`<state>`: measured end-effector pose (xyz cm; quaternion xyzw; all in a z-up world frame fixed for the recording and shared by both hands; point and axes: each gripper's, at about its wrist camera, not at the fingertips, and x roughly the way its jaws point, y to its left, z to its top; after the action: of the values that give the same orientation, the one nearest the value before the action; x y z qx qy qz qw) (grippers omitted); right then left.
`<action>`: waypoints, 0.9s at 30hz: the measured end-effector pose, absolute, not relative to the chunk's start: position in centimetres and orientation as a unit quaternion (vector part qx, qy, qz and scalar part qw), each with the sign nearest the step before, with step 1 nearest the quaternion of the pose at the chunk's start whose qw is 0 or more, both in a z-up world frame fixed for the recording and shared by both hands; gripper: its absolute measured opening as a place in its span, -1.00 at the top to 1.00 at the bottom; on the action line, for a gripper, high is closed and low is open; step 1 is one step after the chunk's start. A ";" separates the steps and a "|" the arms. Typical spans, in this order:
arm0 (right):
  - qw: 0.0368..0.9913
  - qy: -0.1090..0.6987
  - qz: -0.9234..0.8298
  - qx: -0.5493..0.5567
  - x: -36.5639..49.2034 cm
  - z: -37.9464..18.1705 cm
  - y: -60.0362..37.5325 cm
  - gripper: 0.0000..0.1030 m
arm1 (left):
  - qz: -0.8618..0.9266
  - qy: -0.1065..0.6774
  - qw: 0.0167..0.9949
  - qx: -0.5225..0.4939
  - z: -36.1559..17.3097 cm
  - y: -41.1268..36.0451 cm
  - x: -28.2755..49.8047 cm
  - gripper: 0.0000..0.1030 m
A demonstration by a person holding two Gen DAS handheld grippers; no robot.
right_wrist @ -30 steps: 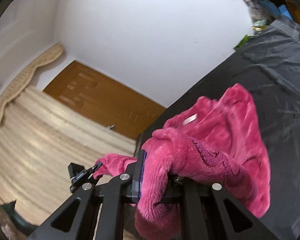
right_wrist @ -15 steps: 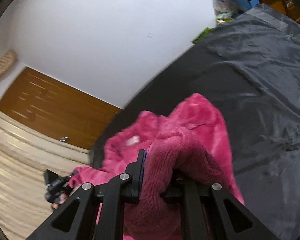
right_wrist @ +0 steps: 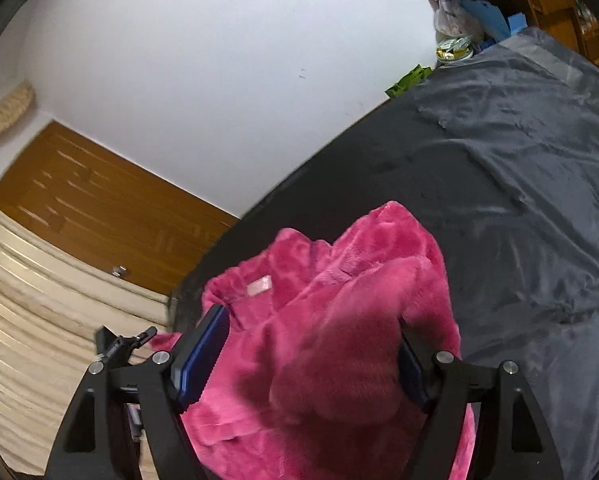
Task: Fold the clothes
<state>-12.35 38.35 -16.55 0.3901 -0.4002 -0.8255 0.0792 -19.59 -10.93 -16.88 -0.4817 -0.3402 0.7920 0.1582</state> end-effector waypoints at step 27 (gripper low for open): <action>0.118 0.004 -0.855 0.506 -9.5 -17.6 23.7 -0.53 | 0.820 0.023 0.220 -0.527 -16.0 7.5 -7.2 -0.51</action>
<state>-9.48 23.72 -17.56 0.5056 0.0044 -0.8546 0.1184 -7.15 7.53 -16.03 -0.5270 0.0232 0.8205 0.2205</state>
